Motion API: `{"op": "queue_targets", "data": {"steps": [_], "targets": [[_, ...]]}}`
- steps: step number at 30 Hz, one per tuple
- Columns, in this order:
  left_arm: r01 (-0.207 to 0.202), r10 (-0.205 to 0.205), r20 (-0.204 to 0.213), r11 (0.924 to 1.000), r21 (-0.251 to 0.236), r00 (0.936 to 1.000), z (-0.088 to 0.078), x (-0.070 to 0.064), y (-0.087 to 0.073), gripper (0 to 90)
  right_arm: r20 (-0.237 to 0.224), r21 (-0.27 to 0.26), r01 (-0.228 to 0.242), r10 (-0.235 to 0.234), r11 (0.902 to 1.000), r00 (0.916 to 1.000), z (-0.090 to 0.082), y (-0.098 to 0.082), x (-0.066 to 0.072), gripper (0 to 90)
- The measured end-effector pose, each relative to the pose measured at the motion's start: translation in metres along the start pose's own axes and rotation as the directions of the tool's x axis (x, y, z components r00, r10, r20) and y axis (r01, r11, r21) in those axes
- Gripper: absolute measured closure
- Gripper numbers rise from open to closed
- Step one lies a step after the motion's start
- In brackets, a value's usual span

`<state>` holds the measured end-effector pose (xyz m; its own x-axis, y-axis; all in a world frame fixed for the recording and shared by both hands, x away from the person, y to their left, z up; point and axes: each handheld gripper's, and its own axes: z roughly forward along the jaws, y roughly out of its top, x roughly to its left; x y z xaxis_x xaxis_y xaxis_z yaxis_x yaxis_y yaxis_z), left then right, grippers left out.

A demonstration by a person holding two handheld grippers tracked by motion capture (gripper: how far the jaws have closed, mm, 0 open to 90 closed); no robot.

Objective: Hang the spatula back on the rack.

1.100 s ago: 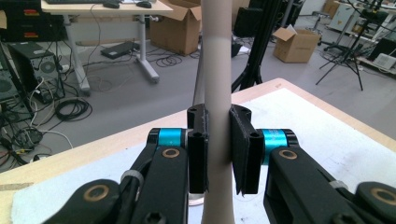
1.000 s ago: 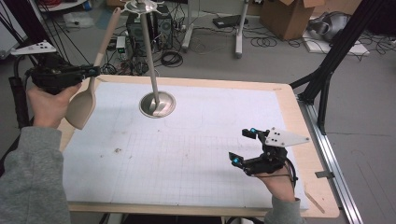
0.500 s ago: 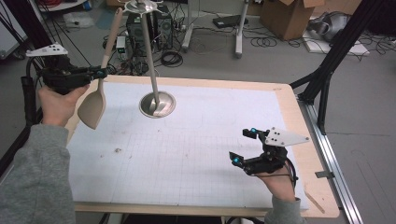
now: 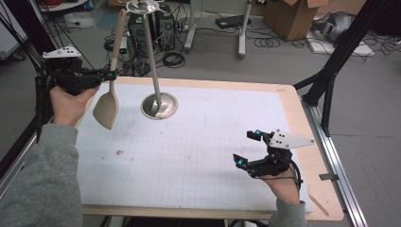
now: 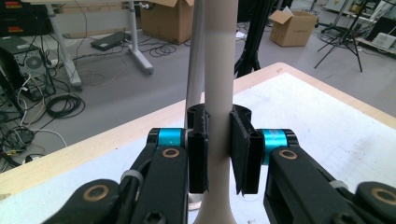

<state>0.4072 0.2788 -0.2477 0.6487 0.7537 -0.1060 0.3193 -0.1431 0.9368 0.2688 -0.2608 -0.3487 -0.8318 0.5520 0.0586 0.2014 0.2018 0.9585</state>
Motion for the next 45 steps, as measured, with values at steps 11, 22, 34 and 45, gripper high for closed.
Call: {"op": "queue_targets", "data": {"steps": [11,22,34,45], "targets": [[-0.007,0.007,-0.010,1.0000,-0.004,0.9999,0.014,0.003,-0.003,77.7,0.003,-0.002,-0.005,0.005,1.0000,1.0000,-0.002,-0.001,-0.002,6.7],[-0.015,0.015,-0.014,0.9998,-0.013,0.9998,0.027,0.002,-0.004,77.5,0.002,0.003,-0.003,0.003,1.0000,1.0000,-0.001,-0.001,-0.002,6.7],[-0.028,0.027,-0.032,0.9996,-0.004,0.9991,0.041,0.001,-0.005,77.5,0.005,-0.005,0.001,-0.001,1.0000,1.0000,-0.003,-0.002,-0.002,6.7],[-0.023,0.024,-0.037,0.9997,0.011,0.9990,0.057,-0.001,-0.002,77.3,0.009,-0.007,-0.007,0.007,0.9999,0.9999,-0.006,-0.003,-0.004,6.7]]}}
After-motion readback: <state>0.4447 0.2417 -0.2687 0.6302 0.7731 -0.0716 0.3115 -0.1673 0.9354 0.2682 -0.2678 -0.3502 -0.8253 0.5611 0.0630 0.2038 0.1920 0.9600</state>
